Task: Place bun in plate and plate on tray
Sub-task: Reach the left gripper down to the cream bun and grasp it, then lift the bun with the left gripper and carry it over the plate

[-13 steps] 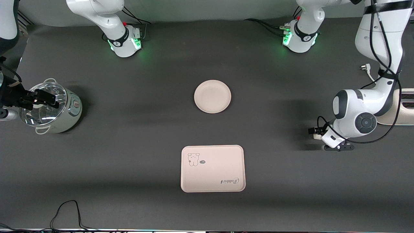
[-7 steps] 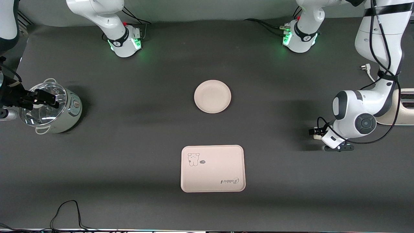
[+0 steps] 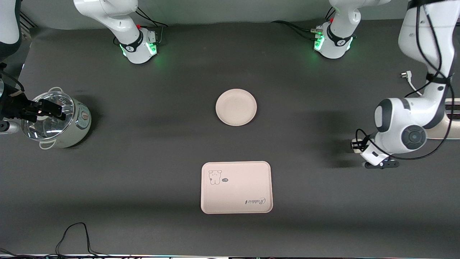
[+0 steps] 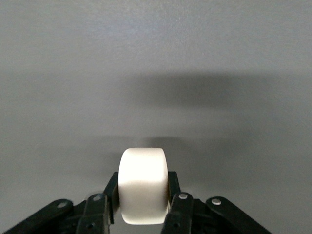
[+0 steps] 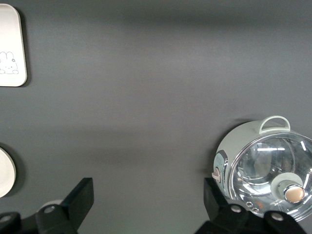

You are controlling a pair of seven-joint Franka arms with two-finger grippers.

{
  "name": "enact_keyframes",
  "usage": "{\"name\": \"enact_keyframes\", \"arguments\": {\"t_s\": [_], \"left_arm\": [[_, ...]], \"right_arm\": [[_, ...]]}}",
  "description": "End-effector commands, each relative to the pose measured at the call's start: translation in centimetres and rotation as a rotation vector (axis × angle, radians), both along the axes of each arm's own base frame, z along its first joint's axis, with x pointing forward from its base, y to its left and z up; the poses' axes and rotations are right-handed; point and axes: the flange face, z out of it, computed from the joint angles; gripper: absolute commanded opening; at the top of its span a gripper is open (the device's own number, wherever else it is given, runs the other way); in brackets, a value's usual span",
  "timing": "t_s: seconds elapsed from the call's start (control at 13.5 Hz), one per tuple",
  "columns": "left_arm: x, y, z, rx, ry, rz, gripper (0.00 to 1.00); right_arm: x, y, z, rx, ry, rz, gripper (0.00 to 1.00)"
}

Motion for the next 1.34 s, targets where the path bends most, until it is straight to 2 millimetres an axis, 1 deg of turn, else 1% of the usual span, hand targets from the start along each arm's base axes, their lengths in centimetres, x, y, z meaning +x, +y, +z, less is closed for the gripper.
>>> {"name": "enact_keyframes", "arguments": {"t_s": [0.0,0.15,0.22,0.3,0.37,0.45,0.52,0.59,0.67,0.74,0.82,0.89,0.97,1.11,1.19,1.26], "left_arm": [[-0.5,0.2,10.9,0.018,0.043,0.027,0.44],[-0.7,0.5,19.6,0.028,0.068,0.031,0.45],[-1.1,1.1,23.7,0.032,0.070,0.040,0.45],[-1.8,1.0,27.4,0.031,0.067,0.045,0.45],[-2.6,1.1,30.3,0.032,0.059,0.051,0.45],[-3.4,1.1,32.3,0.032,0.045,0.053,0.45],[-4.0,0.9,33.4,0.030,0.033,0.051,0.45],[-4.2,0.3,33.8,0.026,0.027,0.044,0.45],[-4.0,-1.5,33.8,0.029,0.022,0.028,0.45],[-3.8,-4.7,33.2,0.034,0.022,0.008,0.45],[-3.6,-7.0,32.7,0.048,0.012,0.069,0.45],[-3.1,-10.6,31.5,0.036,0.005,0.115,0.45],[-2.5,-12.9,30.3,0.003,-0.001,0.173,0.45],[-1.5,-18.3,27.6,-0.041,-0.011,0.245,0.45],[-1.6,-22.1,26.2,-0.041,-0.020,0.274,0.45],[-2.2,-26.5,24.6,-0.040,-0.027,0.306,0.45]], "right_arm": [[-0.7,0.0,0.3,-0.020,0.001,0.024,1.00],[-0.7,-0.1,0.2,-0.020,0.005,0.022,1.00],[-0.7,-0.1,0.2,-0.020,0.005,0.022,1.00],[-0.7,0.0,0.2,-0.020,0.005,0.024,1.00],[-0.6,0.0,0.1,-0.020,0.005,0.024,1.00],[-0.6,0.0,0.1,-0.020,0.005,0.024,1.00],[-0.6,-0.1,0.0,-0.020,0.006,0.022,1.00],[-0.6,-0.2,0.0,-0.020,0.006,0.021,1.00],[-0.6,-0.2,0.0,-0.020,0.006,0.021,1.00],[-0.6,-0.2,-0.1,-0.020,0.008,0.021,1.00],[-0.6,-0.2,-0.1,-0.020,0.008,0.021,1.00],[-0.6,-0.1,-0.1,-0.020,0.008,0.022,1.00],[-0.6,-0.1,-0.1,-0.020,0.008,0.022,1.00],[-0.5,-0.2,-0.1,-0.021,0.009,0.021,1.00],[-0.5,-0.2,-0.1,-0.021,0.009,0.021,1.00],[-0.5,-0.2,-0.2,-0.020,0.011,0.021,1.00]]}}
